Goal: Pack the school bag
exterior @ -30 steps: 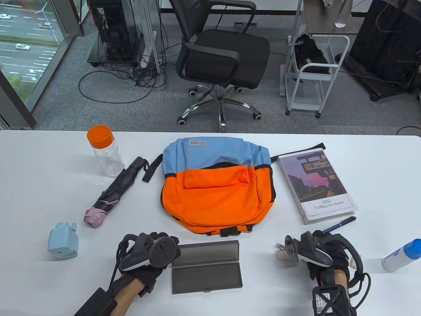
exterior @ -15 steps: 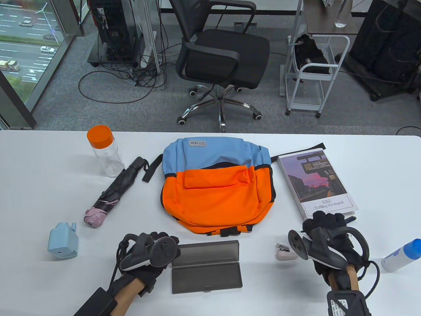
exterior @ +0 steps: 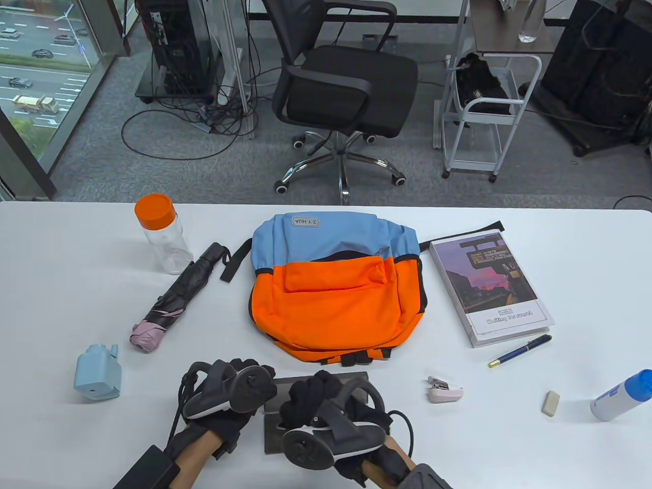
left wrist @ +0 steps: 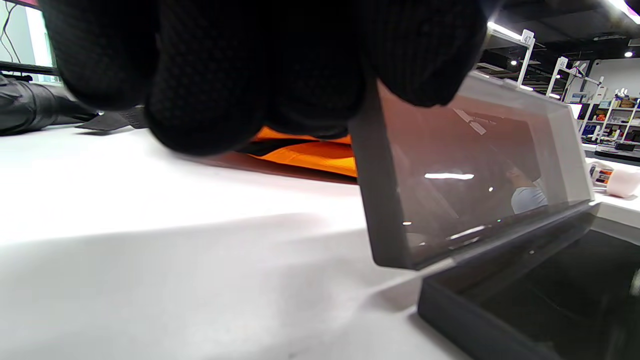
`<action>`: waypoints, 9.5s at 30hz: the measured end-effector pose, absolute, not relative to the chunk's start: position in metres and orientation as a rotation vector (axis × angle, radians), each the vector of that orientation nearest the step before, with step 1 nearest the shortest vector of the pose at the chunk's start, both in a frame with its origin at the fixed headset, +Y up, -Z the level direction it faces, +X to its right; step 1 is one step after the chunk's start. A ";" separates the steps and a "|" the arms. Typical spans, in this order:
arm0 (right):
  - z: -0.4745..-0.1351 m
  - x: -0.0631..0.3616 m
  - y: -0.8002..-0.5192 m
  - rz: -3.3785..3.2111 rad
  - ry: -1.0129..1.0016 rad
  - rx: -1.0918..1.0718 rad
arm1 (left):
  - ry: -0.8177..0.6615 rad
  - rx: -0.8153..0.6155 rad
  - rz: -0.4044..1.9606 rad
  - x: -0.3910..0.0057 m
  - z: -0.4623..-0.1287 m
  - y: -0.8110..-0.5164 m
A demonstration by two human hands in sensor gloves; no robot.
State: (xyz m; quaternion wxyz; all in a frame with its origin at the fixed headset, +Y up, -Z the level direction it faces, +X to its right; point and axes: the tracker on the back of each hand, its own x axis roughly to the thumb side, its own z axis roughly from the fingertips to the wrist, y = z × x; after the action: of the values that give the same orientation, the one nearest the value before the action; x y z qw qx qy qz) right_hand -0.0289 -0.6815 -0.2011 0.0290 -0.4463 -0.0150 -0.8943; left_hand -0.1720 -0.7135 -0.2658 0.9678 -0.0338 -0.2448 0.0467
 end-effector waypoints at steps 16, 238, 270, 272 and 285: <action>-0.226 0.062 -0.643 -2.849 0.004 -0.790 | -0.500 -0.067 0.096 -0.172 -0.266 -0.715; -0.205 0.079 -0.652 -3.045 -0.236 -0.820 | -0.361 0.421 0.054 -0.091 -0.398 -0.545; -0.321 0.117 -0.641 -3.285 -0.462 0.087 | -0.332 0.203 0.161 -0.131 -0.398 -0.549; -0.325 0.158 -0.644 -3.277 -0.453 0.259 | -0.336 0.218 0.131 -0.129 -0.394 -0.551; -0.379 0.323 -0.719 -3.197 -0.368 1.011 | -0.361 0.226 0.039 -0.118 -0.390 -0.555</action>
State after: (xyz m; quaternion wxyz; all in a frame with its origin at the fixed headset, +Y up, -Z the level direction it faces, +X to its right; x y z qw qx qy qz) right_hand 0.3229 -0.7189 -0.3794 -0.1154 0.2977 -0.1084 -0.9414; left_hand -0.1176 -0.5549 -0.3904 0.9772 0.1120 -0.1793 0.0195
